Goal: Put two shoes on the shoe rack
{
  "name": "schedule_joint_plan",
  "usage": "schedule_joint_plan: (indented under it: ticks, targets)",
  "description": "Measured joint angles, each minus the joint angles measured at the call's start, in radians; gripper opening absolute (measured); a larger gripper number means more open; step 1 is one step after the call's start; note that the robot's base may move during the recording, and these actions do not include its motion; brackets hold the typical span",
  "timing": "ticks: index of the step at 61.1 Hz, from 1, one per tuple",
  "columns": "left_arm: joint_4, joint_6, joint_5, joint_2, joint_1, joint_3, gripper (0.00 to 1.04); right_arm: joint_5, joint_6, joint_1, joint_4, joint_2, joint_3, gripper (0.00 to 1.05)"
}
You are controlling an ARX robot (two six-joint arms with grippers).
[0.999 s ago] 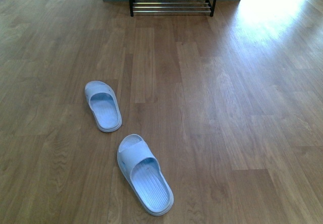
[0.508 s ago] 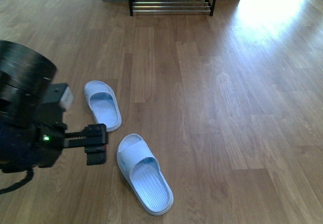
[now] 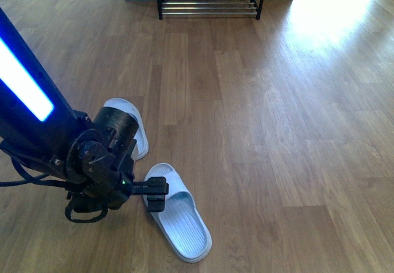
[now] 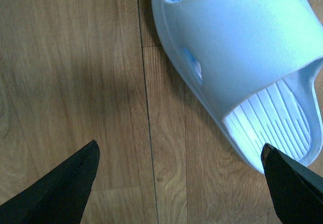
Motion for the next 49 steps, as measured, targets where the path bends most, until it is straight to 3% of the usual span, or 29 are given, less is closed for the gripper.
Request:
schedule_joint_plan:
  ticks: [33, 49]
  targets:
    - [-0.085, 0.038, 0.03, 0.246, -0.034, 0.329, 0.95, 0.0, 0.0, 0.0, 0.0, 0.0, 0.0, 0.95]
    - [-0.103, 0.04, 0.014, 0.298, -0.039, 0.381, 0.95, 0.0, 0.0, 0.0, 0.0, 0.0, 0.0, 0.95]
